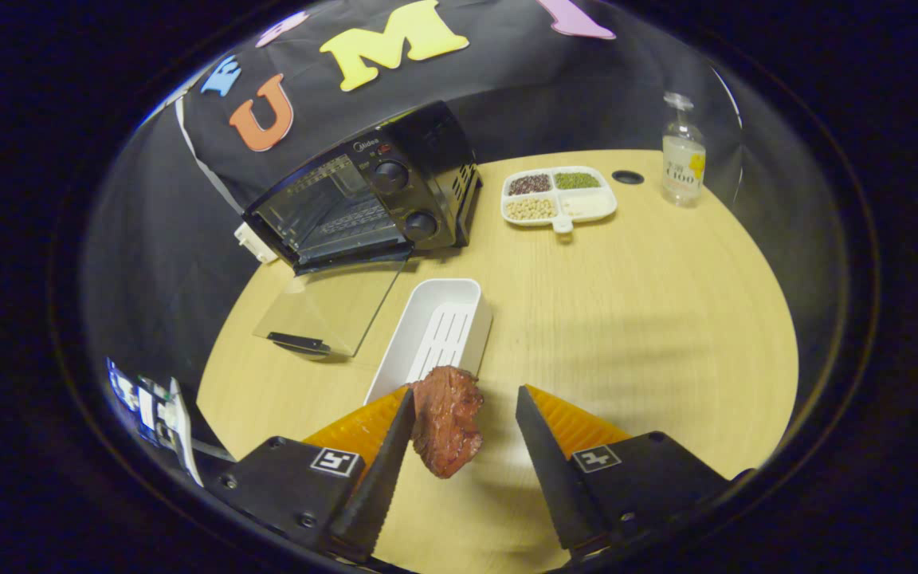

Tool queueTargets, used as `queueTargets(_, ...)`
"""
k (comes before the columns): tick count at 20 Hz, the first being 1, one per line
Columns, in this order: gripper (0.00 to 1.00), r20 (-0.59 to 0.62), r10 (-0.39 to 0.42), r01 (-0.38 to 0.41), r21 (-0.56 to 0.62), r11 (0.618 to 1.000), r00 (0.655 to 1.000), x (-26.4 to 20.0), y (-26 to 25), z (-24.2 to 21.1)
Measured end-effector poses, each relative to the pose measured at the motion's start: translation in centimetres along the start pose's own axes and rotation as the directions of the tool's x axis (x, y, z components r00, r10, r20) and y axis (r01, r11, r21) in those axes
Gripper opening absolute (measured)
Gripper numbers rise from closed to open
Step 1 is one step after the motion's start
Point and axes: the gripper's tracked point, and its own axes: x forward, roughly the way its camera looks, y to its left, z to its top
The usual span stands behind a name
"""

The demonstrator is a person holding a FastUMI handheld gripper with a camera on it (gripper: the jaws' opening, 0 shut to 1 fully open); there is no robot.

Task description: Open the toaster oven, put the food inside, and close the toaster oven door.

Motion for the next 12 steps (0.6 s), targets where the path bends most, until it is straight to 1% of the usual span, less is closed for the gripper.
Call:
queueTargets(1, 0.79, -0.009, 0.037, -0.037, 0.04, 0.999, 0.999, 0.1, 0.3, -0.3)
queueTargets(3, 0.62, -0.016, 0.108, -0.104, 0.153, 0.983, 0.994, 0.1, 0.9, -0.4)
queueTargets(4, 0.48, -0.012, 0.148, -0.142, 0.218, 0.966, 0.989, 0.0, 1.4, -0.3)
queueTargets(5, 0.39, -0.014, 0.164, -0.155, 0.272, 0.95, 0.986, 0.1, 1.6, -0.3)
queueTargets(6, 0.25, -0.007, 0.183, -0.172, 0.316, 0.933, 0.983, 0.0, 1.5, -0.3)
queueTargets(7, 0.23, -0.005, 0.2, -0.186, 0.341, 0.921, 0.98, -0.1, 1.7, -0.2)
queueTargets(9, 0.17, 0.003, 0.192, -0.181, 0.346, 0.921, 0.981, -0.5, 1.4, 0.2)
queueTargets(11, 0.17, 0.033, 0.177, -0.177, 0.347, 0.921, 0.984, -1.4, 1.8, 1.1)
queueTargets(12, 0.16, 0.058, 0.178, -0.187, 0.352, 0.917, 0.982, -2.0, 2.5, 1.9)
